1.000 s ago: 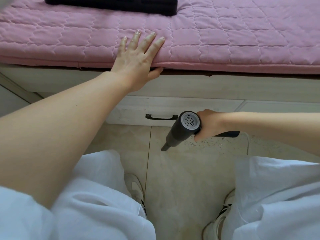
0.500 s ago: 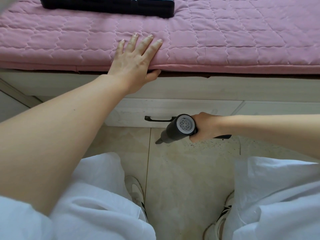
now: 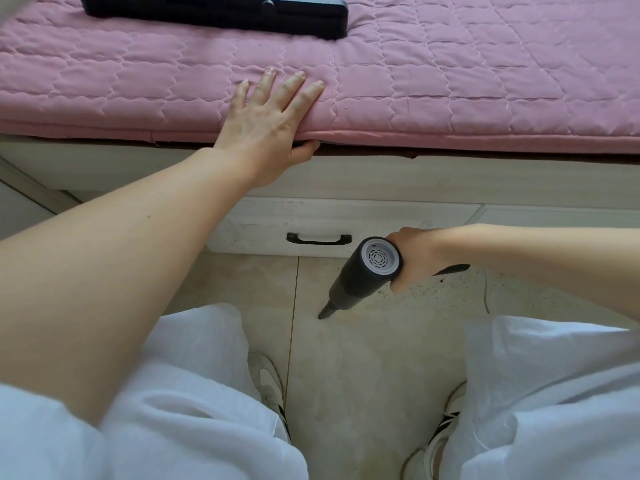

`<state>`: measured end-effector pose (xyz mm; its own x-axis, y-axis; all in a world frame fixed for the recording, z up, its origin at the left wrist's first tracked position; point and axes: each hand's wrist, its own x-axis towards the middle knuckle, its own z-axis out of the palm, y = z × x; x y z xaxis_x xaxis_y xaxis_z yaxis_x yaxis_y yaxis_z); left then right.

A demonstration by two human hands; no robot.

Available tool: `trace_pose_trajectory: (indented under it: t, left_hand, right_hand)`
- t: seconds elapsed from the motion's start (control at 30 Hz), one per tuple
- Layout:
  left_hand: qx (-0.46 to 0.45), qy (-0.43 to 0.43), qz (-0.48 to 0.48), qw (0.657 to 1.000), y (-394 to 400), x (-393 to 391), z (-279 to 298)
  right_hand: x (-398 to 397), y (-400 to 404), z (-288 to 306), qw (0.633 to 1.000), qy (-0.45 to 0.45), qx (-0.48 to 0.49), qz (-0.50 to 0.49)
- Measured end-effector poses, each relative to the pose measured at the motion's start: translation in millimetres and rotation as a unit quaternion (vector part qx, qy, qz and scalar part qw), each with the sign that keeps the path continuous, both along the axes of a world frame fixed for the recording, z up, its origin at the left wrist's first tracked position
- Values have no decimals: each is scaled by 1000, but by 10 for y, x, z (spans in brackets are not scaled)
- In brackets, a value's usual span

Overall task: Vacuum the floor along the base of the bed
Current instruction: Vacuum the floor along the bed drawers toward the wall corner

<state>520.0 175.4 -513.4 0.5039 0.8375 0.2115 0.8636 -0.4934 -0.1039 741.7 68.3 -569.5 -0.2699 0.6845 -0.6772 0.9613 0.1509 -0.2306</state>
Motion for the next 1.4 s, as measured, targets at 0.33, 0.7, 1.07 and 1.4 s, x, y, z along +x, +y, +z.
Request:
trace_pose_trajectory:
  t: [0.33, 0.7, 1.07, 1.4]
  left_hand:
    - [12, -2, -3, 1000, 6, 2, -13]
    - [8, 3, 1, 1000, 25, 36, -6]
    - [5, 14, -19, 1000, 2, 297, 9]
    - [-17, 19, -26, 999, 9, 383, 11]
  right_hand:
    - [81, -33, 0, 1000, 14, 16, -3]
    - [213, -44, 6, 1000, 8, 14, -4]
    - [336, -76, -13, 999, 25, 31, -31]
    - [383, -104, -51, 996, 48, 42, -57]
